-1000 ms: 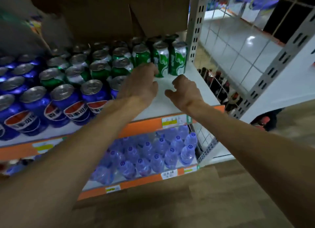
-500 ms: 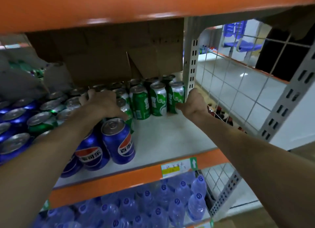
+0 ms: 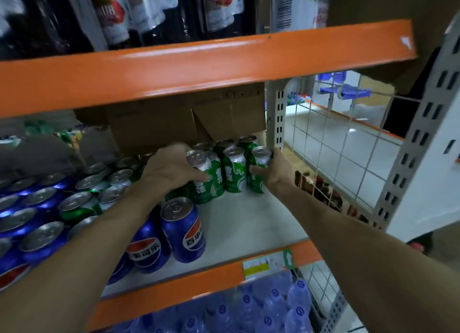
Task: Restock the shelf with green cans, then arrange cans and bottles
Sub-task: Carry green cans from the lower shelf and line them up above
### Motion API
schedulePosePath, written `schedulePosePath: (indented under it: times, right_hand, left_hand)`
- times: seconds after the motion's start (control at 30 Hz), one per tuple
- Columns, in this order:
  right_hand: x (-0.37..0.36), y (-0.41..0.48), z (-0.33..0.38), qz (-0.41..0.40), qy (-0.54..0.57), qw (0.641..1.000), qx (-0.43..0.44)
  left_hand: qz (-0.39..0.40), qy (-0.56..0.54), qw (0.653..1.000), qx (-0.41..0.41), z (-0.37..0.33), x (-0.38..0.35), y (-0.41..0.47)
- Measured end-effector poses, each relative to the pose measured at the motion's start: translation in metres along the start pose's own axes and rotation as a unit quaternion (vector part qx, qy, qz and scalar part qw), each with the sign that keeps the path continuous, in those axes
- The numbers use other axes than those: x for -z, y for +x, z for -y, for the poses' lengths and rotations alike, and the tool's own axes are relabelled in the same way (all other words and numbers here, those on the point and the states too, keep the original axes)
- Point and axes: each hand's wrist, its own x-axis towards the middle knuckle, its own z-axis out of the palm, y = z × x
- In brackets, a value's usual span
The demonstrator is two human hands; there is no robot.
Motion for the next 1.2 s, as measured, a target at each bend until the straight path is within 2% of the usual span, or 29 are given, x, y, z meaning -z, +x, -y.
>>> schedulePosePath:
  times: [0.13, 0.23, 0.4, 0.57, 0.7, 0.83, 0.93, 1.2]
  right_hand:
    - [0.022, -0.039, 0.006, -0.004, -0.018, 1.0, 0.007]
    - [0.049, -0.07, 0.029, 0.021, 0.049, 0.998, -0.019]
    - [0.11, -0.124, 0.081, 0.039, -0.038, 0.998, -0.038]
    - [0.186, -0.205, 0.161, 0.093, -0.075, 0.989, -0.091]
    - [0.225, -0.253, 0.241, 0.139, -0.123, 0.981, -0.065]
    - [0.221, -0.262, 0.333, 0.18, -0.131, 0.975, 0.004]
    - [0.195, -0.267, 0.405, 0.182, -0.119, 0.974, 0.067]
    - [0.104, -0.338, 0.577, 0.231, -0.034, 0.965, 0.117]
  left_hand:
    - [0.005, -0.044, 0.999, -0.025, -0.022, 0.005, -0.018]
    - [0.008, -0.094, 0.995, -0.033, -0.036, 0.009, -0.041]
    - [0.046, -0.123, 0.991, 0.008, -0.071, 0.034, -0.096]
    - [0.145, -0.135, 0.979, 0.045, -0.108, 0.117, -0.173]
    - [0.198, -0.114, 0.972, 0.062, -0.118, 0.206, -0.212]
    - [0.162, -0.098, 0.98, 0.069, -0.103, 0.291, -0.224]
    - [0.1, -0.103, 0.986, 0.083, -0.073, 0.358, -0.232]
    - [-0.052, -0.121, 0.975, 0.179, 0.071, 0.562, -0.323]
